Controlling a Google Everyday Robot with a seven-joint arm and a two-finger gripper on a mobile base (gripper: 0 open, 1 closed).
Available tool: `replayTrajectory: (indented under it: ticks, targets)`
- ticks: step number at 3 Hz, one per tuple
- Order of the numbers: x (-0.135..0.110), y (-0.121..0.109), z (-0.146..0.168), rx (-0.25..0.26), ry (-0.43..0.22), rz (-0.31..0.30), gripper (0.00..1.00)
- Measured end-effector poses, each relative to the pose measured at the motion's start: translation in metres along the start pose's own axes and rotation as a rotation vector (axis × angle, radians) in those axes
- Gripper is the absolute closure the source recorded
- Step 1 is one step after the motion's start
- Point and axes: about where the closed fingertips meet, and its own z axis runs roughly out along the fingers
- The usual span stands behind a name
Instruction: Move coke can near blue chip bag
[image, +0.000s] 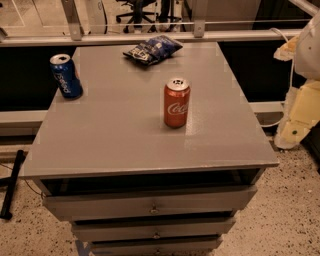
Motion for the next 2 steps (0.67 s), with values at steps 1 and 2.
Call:
replayTrajectory:
  ticks: [1,2]
  targets:
    - [0.0000,0.0000,0.0000,0.000,0.000,0.000,0.00]
    - [-0.0027,0.0001,0.0013,0.009,-0.020,-0.004,0.00]
